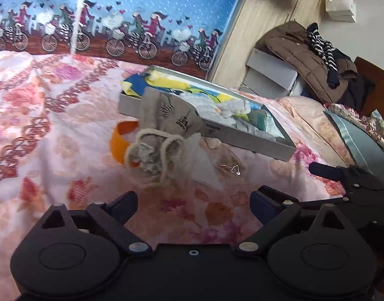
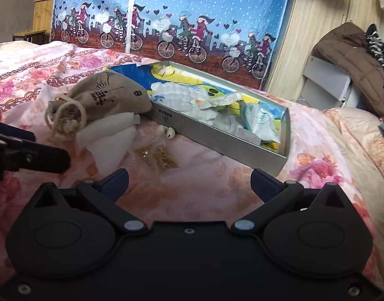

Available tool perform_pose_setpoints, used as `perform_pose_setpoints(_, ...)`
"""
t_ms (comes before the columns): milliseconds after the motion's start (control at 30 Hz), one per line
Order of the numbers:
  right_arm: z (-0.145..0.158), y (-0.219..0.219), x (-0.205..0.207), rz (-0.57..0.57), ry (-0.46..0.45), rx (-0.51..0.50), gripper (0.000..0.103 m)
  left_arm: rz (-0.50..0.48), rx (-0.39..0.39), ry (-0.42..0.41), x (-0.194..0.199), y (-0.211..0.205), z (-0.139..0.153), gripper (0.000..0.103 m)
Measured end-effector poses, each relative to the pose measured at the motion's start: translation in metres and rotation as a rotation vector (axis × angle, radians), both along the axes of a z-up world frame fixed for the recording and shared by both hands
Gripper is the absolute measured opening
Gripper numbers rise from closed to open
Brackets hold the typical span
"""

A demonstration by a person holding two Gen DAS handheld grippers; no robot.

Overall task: Organize soft objects
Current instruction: 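Move the right gripper down to the small clear bag beside the beige pouch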

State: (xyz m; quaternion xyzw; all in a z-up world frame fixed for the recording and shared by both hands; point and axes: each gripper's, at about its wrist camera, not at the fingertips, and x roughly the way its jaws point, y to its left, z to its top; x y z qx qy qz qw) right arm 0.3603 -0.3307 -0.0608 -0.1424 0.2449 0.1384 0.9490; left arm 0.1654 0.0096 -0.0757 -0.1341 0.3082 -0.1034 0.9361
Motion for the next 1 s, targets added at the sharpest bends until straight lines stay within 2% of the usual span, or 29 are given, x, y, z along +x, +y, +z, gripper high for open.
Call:
perform_pose_setpoints(133,-0.005,-0.003,0.018,0.031,0.026,0.02,0.102,-0.026,-0.013,0.038,0.027,-0.007,-0.012,0.087)
perform_pose_setpoints(267,-0.015,-0.007,0.036,0.085,0.04,0.043,0.102,-0.004,-0.091,0.107,0.049,-0.008,-0.024,0.085)
perform_pose_setpoints(333,-0.018,-0.005,0.042,0.099,0.052,0.049,0.098,0.009,-0.113,0.112,0.055,-0.01,-0.026,0.084)
perform_pose_setpoints(400,-0.021,-0.004,0.048,0.103,0.068,0.054,0.09,0.018,-0.1,0.105,0.058,-0.015,-0.027,0.082)
perform_pose_setpoints(500,-0.022,-0.004,0.056,0.095,0.093,0.071,0.082,0.047,-0.081,0.102,0.064,-0.02,-0.03,0.077)
perform_pose_setpoints(600,-0.024,-0.003,0.06,0.1,0.095,0.086,0.08,0.074,-0.084,0.099,0.072,-0.023,-0.031,0.066)
perform_pose_setpoints(667,-0.026,-0.003,0.06,0.108,0.086,0.085,0.08,0.083,-0.086,0.099,0.077,-0.023,-0.031,0.053)
perform_pose_setpoints(733,-0.025,-0.003,0.06,0.119,0.08,0.096,0.08,0.094,-0.088,0.105,0.082,-0.019,-0.032,0.046)
perform_pose_setpoints(900,-0.026,0.006,0.072,0.148,0.087,0.117,0.079,0.128,-0.157,0.138,0.089,-0.002,-0.034,0.032)
perform_pose_setpoints(933,-0.027,0.009,0.075,0.156,0.091,0.114,0.077,0.131,-0.165,0.142,0.09,0.001,-0.034,0.028)
perform_pose_setpoints(1000,-0.031,0.013,0.079,0.17,0.102,0.111,0.068,0.132,-0.161,0.145,0.092,0.003,-0.036,0.023)
